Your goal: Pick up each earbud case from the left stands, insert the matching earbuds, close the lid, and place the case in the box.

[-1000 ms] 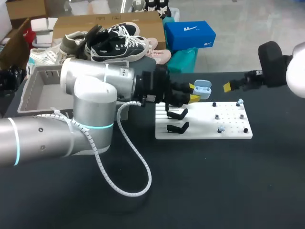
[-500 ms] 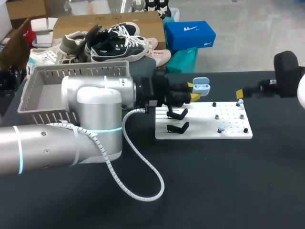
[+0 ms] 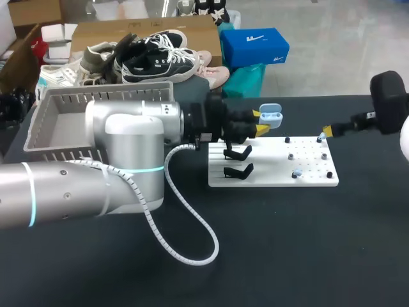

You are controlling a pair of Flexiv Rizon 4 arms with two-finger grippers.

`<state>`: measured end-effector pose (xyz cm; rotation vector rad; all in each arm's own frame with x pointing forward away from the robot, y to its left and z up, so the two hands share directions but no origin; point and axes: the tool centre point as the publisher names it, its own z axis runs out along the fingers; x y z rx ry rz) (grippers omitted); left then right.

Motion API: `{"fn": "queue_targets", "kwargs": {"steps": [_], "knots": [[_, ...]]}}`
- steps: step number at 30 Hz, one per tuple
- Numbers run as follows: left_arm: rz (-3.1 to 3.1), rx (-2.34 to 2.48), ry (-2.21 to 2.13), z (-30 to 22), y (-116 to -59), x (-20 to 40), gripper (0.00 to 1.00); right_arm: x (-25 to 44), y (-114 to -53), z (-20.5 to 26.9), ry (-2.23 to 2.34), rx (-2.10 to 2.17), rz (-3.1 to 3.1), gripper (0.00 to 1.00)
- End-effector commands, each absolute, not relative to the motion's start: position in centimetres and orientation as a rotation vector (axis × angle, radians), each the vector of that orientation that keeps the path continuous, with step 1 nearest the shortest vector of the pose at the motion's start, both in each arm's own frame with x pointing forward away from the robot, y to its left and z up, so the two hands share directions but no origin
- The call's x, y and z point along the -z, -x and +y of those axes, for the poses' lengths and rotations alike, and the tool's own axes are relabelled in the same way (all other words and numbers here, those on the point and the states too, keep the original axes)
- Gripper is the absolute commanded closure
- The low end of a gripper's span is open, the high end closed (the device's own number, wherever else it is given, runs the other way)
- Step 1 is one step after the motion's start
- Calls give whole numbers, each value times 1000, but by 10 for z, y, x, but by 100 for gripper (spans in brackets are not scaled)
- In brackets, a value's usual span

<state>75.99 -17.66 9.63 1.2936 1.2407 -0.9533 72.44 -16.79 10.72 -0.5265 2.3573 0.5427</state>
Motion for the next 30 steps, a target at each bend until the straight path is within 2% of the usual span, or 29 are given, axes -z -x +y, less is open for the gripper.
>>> {"fn": "queue_targets", "kwargs": {"steps": [1, 18, 30], "knots": [[1237, 955, -1293, -178, -762, -95, 100, -114, -727, -166, 525, -253, 2422, 0], [1237, 955, -1293, -178, -762, -95, 100, -77, -771, -165, 655, 56, 2404, 0], [1237, 955, -1293, -178, -762, -95, 100, -48, -786, -164, 670, -24, 2452, 0]]}}
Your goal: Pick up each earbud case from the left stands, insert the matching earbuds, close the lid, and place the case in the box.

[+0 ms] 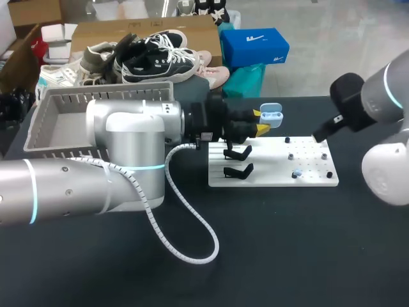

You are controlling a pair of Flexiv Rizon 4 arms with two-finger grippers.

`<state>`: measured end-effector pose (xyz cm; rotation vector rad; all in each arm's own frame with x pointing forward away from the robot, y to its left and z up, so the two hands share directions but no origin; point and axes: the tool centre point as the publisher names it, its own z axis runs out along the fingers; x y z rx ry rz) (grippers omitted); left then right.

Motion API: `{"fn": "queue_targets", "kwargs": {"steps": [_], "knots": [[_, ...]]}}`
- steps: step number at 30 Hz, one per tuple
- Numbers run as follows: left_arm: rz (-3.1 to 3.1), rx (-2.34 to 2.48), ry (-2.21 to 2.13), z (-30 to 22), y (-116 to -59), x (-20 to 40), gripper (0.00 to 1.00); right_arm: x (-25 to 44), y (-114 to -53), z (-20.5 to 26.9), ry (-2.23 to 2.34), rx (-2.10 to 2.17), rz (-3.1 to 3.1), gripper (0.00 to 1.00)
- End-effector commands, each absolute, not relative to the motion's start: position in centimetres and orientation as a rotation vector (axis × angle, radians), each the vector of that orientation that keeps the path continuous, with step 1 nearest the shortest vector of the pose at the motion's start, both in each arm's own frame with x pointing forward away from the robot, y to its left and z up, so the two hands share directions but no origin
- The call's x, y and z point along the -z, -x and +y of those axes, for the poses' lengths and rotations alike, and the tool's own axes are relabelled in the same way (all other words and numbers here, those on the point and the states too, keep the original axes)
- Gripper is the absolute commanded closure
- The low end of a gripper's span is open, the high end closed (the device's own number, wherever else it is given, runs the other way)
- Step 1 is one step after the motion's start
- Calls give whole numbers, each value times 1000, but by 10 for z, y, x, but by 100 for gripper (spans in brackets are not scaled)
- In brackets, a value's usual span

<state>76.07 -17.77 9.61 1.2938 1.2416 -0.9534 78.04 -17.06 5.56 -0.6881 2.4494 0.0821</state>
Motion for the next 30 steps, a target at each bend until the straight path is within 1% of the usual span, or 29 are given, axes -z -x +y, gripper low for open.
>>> {"fn": "queue_targets", "kwargs": {"steps": [1, 2, 3, 6, 8, 11, 13, 15, 16, 18, 20, 24, 28, 30], "knots": [[1237, 955, -1293, -178, -762, -95, 100, -46, -787, -166, 671, -25, 2456, 0], [1237, 955, -1293, -178, -762, -95, 100, -44, -788, -167, 672, -30, 2459, 1], [1237, 955, -1293, -178, -762, -95, 100, -43, -788, -167, 675, -38, 2464, 4], [1237, 955, -1293, -178, -762, -95, 100, -40, -786, -167, 678, -47, 2480, 22], [1237, 955, -1293, -178, -762, -95, 100, -38, -786, -168, 678, -48, 2489, 27], [1237, 955, -1293, -178, -762, -95, 100, -35, -787, -171, 674, -68, 2502, 51], [1237, 955, -1293, -178, -762, -95, 100, -34, -787, -170, 671, -73, 2505, 50], [1237, 955, -1293, -178, -762, -95, 100, -33, -788, -169, 669, -75, 2512, 42], [1237, 955, -1293, -178, -762, -95, 100, -32, -789, -169, 667, -76, 2514, 41], [1237, 955, -1293, -178, -762, -95, 100, -31, -792, -169, 655, -81, 2529, 45], [1237, 955, -1293, -178, -762, -95, 100, -30, -794, -170, 648, -100, 2539, 43], [1237, 955, -1293, -178, -762, -95, 100, -27, -799, -168, 637, -115, 2558, 46], [1237, 955, -1293, -178, -762, -95, 100, -27, -804, -165, 641, -116, 2564, 42], [1237, 955, -1293, -178, -762, -95, 100, -27, -805, -164, 643, -114, 2567, 46]]}}
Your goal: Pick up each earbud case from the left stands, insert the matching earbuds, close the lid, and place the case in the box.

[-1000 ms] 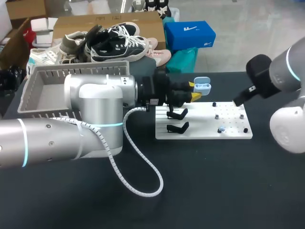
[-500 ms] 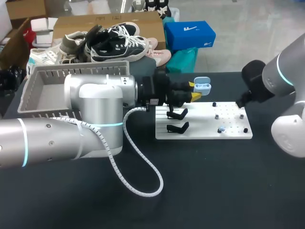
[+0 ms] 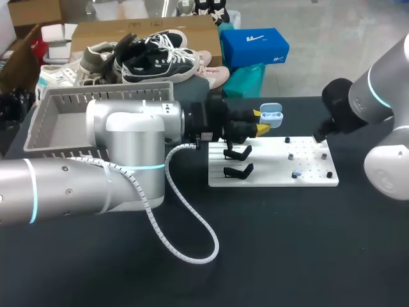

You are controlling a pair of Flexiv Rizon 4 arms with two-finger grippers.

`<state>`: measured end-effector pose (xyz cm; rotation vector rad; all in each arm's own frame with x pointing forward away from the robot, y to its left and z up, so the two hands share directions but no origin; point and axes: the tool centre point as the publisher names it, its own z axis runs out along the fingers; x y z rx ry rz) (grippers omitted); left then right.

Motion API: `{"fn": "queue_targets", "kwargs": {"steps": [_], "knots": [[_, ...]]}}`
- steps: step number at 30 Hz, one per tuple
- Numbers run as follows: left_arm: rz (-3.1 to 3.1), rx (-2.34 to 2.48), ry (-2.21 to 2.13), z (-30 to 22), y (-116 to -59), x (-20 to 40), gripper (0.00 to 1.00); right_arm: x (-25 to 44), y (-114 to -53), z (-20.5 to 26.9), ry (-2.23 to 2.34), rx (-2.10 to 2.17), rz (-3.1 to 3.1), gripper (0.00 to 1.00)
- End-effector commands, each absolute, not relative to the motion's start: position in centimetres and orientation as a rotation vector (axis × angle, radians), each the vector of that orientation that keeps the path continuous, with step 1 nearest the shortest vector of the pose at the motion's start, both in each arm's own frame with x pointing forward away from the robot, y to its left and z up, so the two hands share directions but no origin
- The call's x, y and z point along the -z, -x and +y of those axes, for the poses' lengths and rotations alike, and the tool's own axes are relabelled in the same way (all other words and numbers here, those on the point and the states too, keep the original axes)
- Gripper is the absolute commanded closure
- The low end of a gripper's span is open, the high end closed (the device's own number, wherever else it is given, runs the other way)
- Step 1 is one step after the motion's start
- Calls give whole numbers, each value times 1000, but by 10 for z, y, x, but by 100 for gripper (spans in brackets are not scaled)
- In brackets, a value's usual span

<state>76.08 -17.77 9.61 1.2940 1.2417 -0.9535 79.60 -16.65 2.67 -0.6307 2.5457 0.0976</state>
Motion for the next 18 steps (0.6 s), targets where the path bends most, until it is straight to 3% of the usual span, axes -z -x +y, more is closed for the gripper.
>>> {"fn": "queue_targets", "kwargs": {"steps": [1, 18], "knots": [[1237, 955, -1293, -178, -762, -95, 100, -27, -805, -164, 643, -114, 2567, 48], [1237, 955, -1293, -178, -762, -95, 100, -26, -788, -166, 596, -113, 2588, 51]]}}
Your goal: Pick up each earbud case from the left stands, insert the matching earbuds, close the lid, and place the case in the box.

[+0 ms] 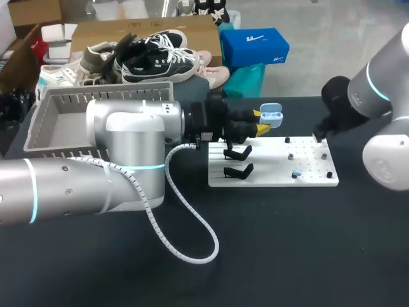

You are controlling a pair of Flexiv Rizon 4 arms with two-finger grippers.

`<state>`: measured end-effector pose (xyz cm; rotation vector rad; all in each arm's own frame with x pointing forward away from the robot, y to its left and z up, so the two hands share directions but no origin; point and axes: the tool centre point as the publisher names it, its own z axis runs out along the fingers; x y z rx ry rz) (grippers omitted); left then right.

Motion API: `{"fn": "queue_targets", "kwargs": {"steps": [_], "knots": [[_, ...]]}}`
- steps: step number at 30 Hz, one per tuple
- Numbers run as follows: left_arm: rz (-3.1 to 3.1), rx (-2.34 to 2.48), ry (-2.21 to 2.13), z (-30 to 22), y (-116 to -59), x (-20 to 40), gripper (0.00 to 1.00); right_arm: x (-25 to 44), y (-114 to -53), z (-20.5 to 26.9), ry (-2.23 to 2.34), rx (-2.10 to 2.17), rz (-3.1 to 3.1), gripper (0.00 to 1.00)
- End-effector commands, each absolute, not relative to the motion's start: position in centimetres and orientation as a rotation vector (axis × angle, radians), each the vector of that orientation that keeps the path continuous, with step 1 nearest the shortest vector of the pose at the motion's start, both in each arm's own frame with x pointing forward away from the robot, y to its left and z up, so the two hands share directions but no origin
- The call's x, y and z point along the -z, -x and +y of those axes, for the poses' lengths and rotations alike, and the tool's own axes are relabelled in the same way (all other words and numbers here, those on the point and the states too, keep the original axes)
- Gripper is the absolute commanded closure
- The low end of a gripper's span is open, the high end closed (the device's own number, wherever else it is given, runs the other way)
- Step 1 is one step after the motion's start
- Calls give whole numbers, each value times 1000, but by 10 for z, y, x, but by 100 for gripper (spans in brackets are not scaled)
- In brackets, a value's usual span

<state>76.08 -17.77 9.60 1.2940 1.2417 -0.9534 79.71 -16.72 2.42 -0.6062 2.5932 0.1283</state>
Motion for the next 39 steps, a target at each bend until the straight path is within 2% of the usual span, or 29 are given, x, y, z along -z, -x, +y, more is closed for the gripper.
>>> {"fn": "queue_targets", "kwargs": {"steps": [1, 23, 33, 39], "knots": [[1237, 955, -1293, -178, -762, -95, 100, -25, -787, -166, 594, -115, 2590, 51], [1237, 955, -1293, -178, -762, -95, 100, -21, -789, -163, 539, -136, 2605, 58], [1237, 955, -1293, -178, -762, -95, 100, -20, -792, -162, 525, -135, 2610, 65], [1237, 955, -1293, -178, -762, -95, 100, -19, -792, -162, 516, -136, 2614, 74]]}}
